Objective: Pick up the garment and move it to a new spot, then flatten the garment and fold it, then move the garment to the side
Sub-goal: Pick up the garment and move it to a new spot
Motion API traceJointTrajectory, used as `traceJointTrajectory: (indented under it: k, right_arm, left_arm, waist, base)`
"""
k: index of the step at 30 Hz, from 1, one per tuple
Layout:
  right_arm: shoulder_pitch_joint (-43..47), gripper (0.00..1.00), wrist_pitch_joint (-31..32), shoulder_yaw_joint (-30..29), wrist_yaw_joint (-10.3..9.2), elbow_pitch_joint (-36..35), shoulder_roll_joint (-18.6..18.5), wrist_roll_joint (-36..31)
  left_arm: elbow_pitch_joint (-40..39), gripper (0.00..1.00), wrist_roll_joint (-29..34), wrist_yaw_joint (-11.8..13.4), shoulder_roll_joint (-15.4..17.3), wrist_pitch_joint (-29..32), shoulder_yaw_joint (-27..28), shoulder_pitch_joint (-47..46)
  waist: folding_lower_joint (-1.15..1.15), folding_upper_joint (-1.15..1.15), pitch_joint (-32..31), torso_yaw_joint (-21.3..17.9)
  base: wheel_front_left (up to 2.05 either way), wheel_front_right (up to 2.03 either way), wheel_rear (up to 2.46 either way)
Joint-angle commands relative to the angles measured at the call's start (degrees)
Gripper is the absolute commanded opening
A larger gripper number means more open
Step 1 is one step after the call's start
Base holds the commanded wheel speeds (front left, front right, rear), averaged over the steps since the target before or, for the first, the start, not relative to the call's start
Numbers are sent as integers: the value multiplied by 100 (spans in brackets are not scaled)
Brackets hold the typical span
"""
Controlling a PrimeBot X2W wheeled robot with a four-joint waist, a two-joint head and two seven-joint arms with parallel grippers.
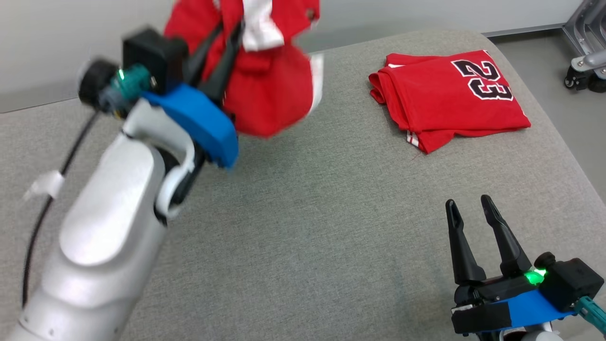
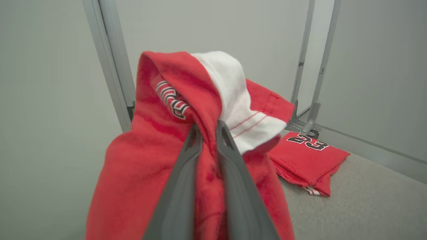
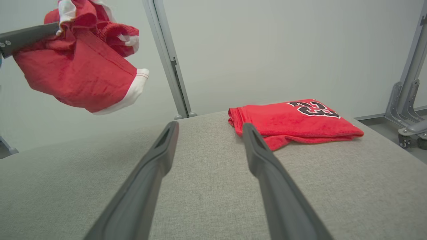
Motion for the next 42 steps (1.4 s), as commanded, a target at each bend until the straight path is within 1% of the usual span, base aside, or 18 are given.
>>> traceJointTrajectory:
  k: [1, 4, 9, 14, 15, 16, 20, 23, 28, 34, 40, 42]
  right_arm:
    - [-7, 100, -17, -9, 4, 26, -1, -19]
    - [6, 100, -4, -12, 3, 36, -2, -43]
    - [-8, 100, 30, -12, 4, 60, -2, -65]
    - [-7, 100, 57, 12, 4, 99, -2, -82]
    - [-2, 100, 60, 10, 4, 107, -1, -90]
    - [2, 100, 62, 14, 4, 115, -1, -96]
    - [79, 100, 71, 0, 4, 173, -2, -107]
    - [144, 100, 83, -15, 3, 210, -2, -137]
    - [279, 100, 106, -60, 3, 261, -2, -160]
    - [413, 100, 125, -115, 3, 309, -2, -174]
    - [510, 100, 147, -208, 4, 331, -2, -173]
    - [531, 100, 165, -254, 4, 346, -3, -193]
  left_arm:
    - [57, 0, -30, 68, 6, -78, -23, 265]
    - [149, 0, -105, 235, -19, -266, -13, 824]
    - [301, 0, -224, 339, -107, -518, -146, 1669]
    - [503, 0, -217, 315, -209, -695, -388, 2223]
    - [535, 35, -190, 324, -232, -742, -416, 2268]
    - [570, 100, -183, 338, -254, -792, -436, 2305]
    - [591, 100, -137, 354, -323, -1151, -436, 2351]
    - [497, 100, -123, 390, -309, -1514, -340, 2364]
    - [244, 100, -75, 580, -200, -1963, -98, 2538]
    - [-191, 100, 0, 845, -44, -2133, 408, 3027]
    - [-769, 100, 192, 971, 5, -2138, 1114, 3685]
    - [-907, 100, 293, 963, -8, -2140, 1283, 3864]
  waist:
    - [1, 0, -3, 37]
    - [1, 0, -18, 94]
    - [1, 0, -30, 186]
    - [1, 0, -69, 263]
    - [1, 0, -77, 280]
    - [1, 0, -87, 294]
    - [1, 0, -199, 375]
    - [1, 0, -311, 447]
    - [1, 0, -510, 656]
    - [1, 0, -711, 968]
    - [1, 0, -847, 1279]
    - [1, 0, -894, 1377]
  base:
    - [0, 0, 0]
    - [0, 0, 0]
    - [0, 0, 0]
    - [0, 0, 0]
    - [0, 0, 0]
    - [0, 0, 0]
    - [0, 0, 0]
    - [0, 0, 0]
    - [0, 0, 0]
    - [0, 0, 0]
    - [0, 0, 0]
    - [0, 0, 0]
